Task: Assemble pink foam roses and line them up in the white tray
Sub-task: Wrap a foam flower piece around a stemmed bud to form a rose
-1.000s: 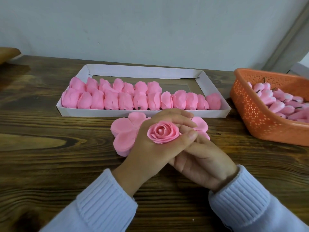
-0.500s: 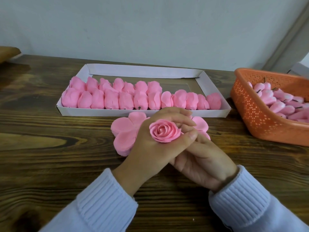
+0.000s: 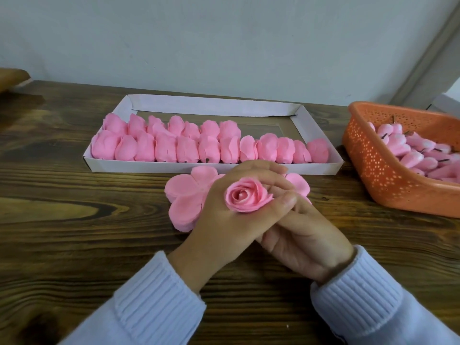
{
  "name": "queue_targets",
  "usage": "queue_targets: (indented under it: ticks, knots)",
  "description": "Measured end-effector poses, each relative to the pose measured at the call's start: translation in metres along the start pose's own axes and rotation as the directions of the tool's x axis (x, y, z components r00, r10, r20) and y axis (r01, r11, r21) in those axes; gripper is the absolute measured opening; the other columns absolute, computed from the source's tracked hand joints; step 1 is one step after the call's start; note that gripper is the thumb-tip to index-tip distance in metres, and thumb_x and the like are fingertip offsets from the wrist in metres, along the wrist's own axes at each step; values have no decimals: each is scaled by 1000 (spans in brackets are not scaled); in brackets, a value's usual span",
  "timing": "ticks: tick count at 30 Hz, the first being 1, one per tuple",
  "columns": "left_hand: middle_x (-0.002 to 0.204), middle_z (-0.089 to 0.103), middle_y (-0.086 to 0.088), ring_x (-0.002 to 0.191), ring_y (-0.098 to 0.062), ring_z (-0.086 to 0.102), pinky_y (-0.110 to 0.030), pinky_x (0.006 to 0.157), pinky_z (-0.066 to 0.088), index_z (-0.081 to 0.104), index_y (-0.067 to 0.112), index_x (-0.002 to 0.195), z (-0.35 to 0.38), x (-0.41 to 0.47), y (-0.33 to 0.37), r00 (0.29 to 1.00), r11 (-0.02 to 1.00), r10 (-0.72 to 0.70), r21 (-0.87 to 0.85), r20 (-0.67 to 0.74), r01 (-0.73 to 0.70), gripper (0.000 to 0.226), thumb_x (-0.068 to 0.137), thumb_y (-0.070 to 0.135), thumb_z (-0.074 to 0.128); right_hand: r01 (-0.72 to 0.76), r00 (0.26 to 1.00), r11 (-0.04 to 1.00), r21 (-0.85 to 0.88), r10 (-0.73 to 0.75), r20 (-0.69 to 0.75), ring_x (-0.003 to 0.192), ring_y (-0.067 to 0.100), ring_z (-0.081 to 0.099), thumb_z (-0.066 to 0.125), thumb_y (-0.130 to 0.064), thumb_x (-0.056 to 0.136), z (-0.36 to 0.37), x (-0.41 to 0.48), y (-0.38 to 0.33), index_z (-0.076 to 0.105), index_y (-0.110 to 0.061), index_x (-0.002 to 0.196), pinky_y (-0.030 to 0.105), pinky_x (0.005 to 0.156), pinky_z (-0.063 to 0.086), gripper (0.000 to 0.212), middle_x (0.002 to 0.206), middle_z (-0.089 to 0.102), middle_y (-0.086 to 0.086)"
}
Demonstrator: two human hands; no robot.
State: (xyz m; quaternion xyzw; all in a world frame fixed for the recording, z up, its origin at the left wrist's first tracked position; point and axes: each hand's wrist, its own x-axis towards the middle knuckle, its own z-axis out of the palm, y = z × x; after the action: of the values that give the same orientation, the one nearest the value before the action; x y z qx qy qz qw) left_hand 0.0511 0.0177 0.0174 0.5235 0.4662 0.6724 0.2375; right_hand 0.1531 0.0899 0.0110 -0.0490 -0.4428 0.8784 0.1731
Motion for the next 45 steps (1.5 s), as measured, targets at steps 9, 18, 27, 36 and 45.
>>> queue_targets:
  ticks: [9, 18, 27, 36, 45]
  knots:
    - [104, 69, 10, 108, -5, 61, -16, 89, 45, 74, 21, 83, 0, 0, 0, 999, 1000, -23, 23, 30, 22, 10, 77, 14, 72, -130, 991, 991, -36, 129, -37, 108, 10, 64, 57, -30, 89, 0, 3, 3, 73, -24, 106, 26, 85, 53, 24, 110, 70, -4]
    - [98, 69, 8, 105, -4, 62, -16, 90, 45, 75, 21, 82, 1, 0, 0, 1000, 997, -11, 75, -6, 12, 13, 78, 11, 68, -22, 999, 999, 34, 23, -36, 114, 25, 61, 57, -6, 83, -2, 0, -1, 60, 0, 120, 35, 93, 52, 37, 118, 64, 15]
    - [105, 69, 7, 106, -5, 63, -16, 88, 46, 70, 22, 89, 1, 0, 1, 995, 995, -99, 1, 26, 99, 16, 77, 12, 66, -157, 982, 984, -81, 147, -121, 101, 20, 61, 60, -29, 82, -1, 0, 2, 75, -19, 99, 31, 86, 52, 25, 106, 68, 6]
    - [105, 70, 0, 105, -8, 63, -18, 89, 46, 73, 13, 88, 1, 0, 0, 994, 995, -102, -26, -36, 101, 12, 80, 14, 63, -84, 996, 994, 63, 82, 33, 113, 22, 62, 82, -29, 72, -2, 1, -1, 60, -6, 122, 34, 95, 52, 59, 119, 65, 12]
    - [102, 69, 9, 107, -8, 62, -21, 93, 46, 71, 25, 88, 1, -1, 3, 1000, 998, -14, 69, 18, 12, 13, 76, 29, 70, -51, 998, 997, -53, 52, 19, 112, 21, 62, 72, -19, 82, -1, -2, -3, 64, 0, 118, 31, 90, 52, 42, 115, 67, 11]
